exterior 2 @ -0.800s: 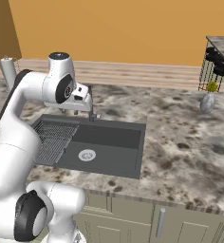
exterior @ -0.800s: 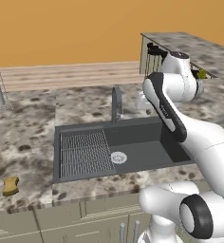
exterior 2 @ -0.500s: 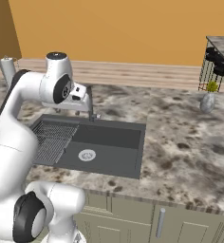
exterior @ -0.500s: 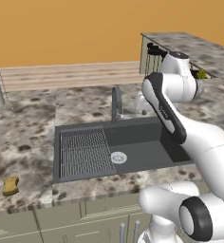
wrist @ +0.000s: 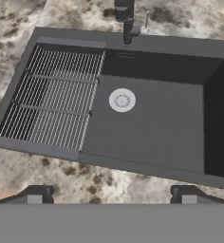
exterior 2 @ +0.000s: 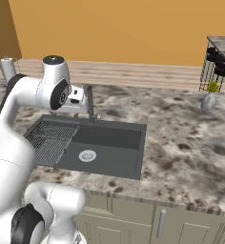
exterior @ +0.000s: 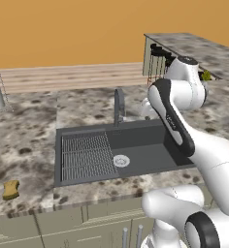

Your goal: Soak the sponge with water for a few seconds and then drop it inside the sink.

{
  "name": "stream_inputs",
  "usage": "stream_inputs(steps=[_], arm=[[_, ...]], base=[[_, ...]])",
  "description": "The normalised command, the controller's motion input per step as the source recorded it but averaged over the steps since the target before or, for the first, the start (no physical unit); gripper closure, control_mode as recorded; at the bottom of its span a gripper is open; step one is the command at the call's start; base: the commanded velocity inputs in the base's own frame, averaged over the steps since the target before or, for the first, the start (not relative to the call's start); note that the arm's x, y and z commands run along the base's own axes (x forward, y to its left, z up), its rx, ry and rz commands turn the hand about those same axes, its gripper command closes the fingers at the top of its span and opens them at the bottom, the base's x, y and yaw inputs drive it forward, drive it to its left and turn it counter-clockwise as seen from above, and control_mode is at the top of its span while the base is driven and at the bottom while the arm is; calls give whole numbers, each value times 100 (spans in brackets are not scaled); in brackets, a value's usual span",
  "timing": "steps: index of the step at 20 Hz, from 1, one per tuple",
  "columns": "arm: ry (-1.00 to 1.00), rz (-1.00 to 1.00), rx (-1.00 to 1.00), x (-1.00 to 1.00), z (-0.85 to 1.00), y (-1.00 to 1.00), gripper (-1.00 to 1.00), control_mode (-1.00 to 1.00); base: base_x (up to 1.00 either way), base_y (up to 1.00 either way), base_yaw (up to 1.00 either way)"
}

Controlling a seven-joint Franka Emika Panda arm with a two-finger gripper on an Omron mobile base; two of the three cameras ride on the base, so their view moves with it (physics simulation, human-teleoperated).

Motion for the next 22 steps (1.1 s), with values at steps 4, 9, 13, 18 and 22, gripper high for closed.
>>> stream_inputs(steps=[4,9,13,18,22], arm=[[-5,10,0,-13,0,-6,-100,-100],[-12,12,0,-17,0,-12,-100,-100],[-26,11,0,-16,0,-28,-100,-100],[-35,10,10,-3,0,-30,-100,-100],[-32,9,9,-1,-5,-7,-100,-100]], base=[[0,0,0],[0,0,0],[0,0,0],[0,0,0],[0,0,0]])
